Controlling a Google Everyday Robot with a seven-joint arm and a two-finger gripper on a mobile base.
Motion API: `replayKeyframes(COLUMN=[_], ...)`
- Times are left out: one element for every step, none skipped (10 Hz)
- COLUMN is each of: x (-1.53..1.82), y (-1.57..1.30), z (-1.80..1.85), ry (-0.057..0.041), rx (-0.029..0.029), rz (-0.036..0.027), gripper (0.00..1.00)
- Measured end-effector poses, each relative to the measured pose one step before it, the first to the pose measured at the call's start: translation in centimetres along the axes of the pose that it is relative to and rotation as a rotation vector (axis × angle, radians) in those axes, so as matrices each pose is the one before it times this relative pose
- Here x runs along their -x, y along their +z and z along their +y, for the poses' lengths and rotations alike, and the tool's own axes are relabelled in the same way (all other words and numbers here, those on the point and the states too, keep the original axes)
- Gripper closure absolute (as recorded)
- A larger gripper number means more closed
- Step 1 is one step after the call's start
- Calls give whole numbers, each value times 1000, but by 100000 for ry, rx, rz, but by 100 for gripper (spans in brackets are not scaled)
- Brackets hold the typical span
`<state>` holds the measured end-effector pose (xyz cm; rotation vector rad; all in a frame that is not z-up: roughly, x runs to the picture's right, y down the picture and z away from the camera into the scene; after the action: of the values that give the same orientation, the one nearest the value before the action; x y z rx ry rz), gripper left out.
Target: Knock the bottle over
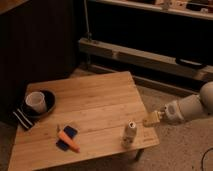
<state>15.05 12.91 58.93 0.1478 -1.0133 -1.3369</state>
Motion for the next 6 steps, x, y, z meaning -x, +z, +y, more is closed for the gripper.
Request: replayKeyframes(x=[-140,-47,282,197,173,94], y=[660,528,134,197,29,-41], z=[-672,-449,303,445,893,1079], ry=[-1227,-796,910,1251,2808,3012], rx=[1075,1978,2694,1623,1432,631], rz=[-1950,-1293,-84,262,1534,1481], gripper=[100,100,100,100,100,100])
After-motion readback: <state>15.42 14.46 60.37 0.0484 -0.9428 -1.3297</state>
